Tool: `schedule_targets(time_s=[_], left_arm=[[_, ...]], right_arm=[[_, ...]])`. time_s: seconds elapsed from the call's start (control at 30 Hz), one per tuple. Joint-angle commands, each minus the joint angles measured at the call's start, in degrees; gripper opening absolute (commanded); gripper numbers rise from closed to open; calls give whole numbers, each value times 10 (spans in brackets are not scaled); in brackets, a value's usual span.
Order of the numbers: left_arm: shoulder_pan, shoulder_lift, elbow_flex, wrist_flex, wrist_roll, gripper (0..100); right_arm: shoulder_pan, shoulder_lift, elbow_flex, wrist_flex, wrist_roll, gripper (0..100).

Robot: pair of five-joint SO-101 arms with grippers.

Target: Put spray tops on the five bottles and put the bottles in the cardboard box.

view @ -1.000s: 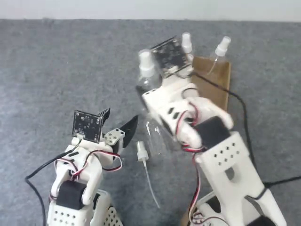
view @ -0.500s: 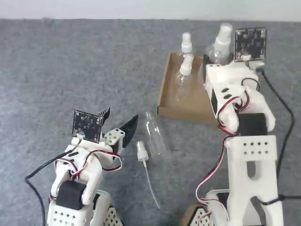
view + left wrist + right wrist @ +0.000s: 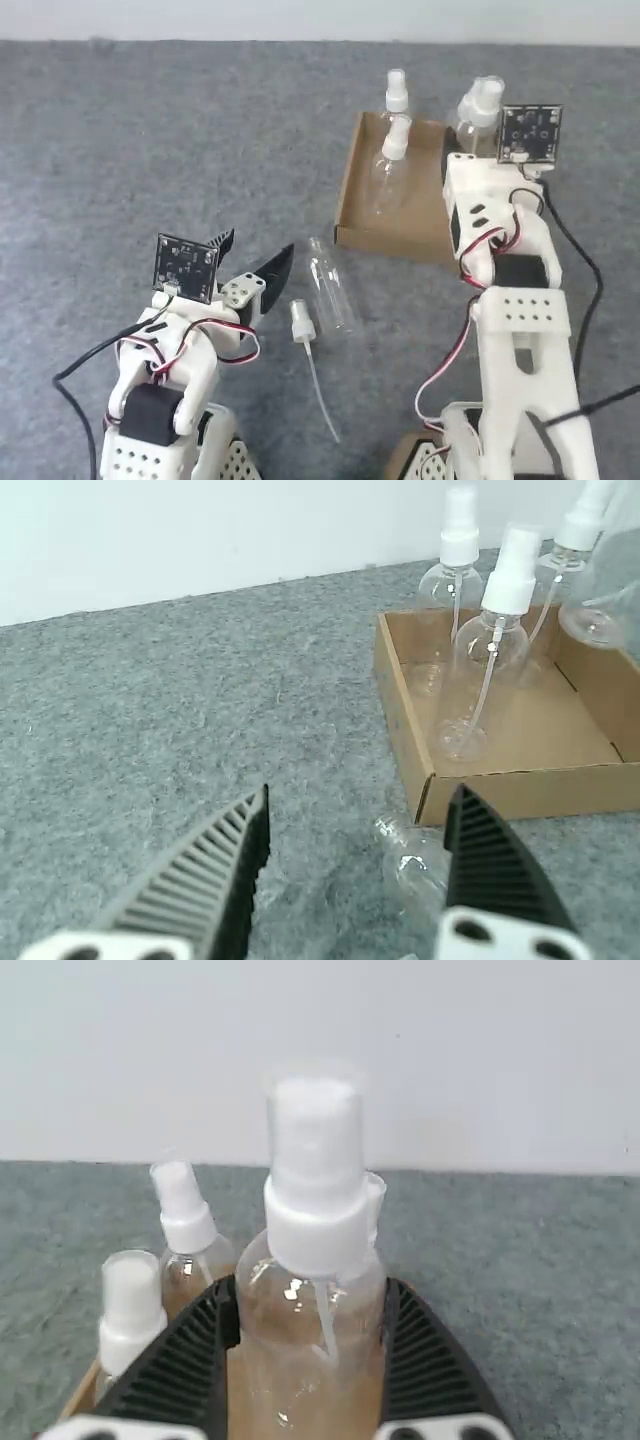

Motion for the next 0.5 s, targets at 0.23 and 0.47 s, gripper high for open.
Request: schedule_targets(time_s=[0.23, 0.47], left_arm=[[1, -7, -2, -12, -4, 261], [1, -9, -2, -11, -4, 261]], right_arm=[[29, 156, -4, -133, 3, 6], [27, 193, 39, -221, 5, 6]])
